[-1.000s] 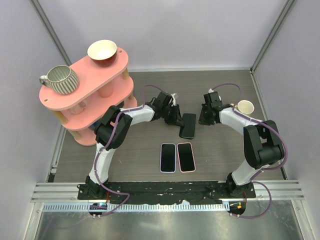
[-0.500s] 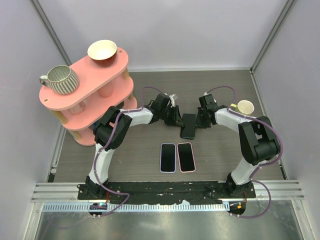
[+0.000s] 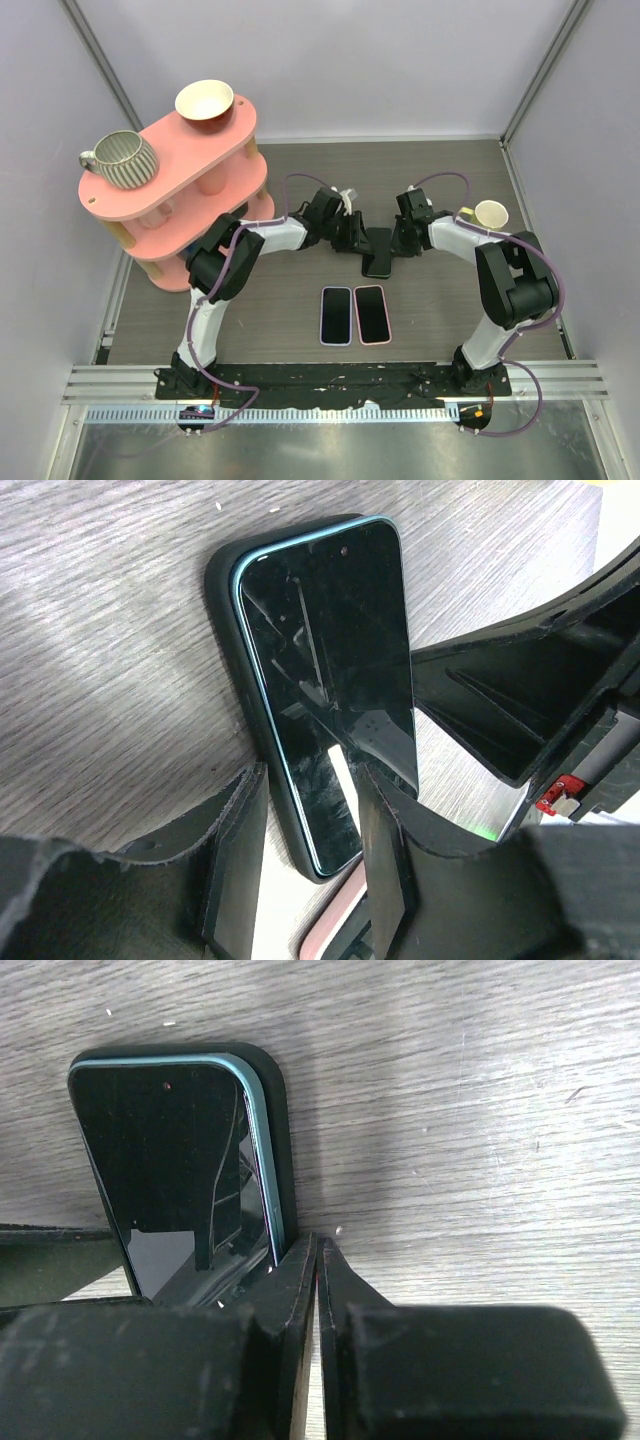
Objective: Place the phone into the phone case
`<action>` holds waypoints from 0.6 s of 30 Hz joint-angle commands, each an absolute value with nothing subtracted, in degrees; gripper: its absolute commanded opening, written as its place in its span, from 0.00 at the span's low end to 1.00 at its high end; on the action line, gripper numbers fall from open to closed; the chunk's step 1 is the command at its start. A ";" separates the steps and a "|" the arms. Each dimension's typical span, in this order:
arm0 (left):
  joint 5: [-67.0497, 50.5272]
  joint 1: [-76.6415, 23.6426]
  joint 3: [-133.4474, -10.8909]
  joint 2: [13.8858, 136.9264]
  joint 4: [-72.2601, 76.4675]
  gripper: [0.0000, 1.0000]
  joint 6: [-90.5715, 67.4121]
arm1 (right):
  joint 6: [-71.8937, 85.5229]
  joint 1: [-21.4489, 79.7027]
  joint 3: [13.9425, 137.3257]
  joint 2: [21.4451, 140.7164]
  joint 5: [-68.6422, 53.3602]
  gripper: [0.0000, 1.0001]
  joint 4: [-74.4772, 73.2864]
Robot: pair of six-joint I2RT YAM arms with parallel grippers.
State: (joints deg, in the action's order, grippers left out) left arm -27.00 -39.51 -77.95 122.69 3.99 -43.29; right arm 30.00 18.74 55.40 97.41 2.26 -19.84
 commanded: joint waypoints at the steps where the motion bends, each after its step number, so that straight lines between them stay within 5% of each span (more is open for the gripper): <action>1: -29.45 -42.63 -77.70 120.59 5.71 0.44 -43.51 | 31.29 20.65 56.87 98.44 -0.27 0.11 -16.87; 18: -26.02 -41.04 -77.34 121.82 0.35 0.29 -40.69 | 27.33 10.64 52.83 88.51 -10.08 0.51 -16.27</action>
State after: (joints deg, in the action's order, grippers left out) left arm -24.99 -40.88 -77.76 122.10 1.19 -41.30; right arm 28.40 11.51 54.63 90.89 -2.72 -19.99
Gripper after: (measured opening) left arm 0.304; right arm 0.485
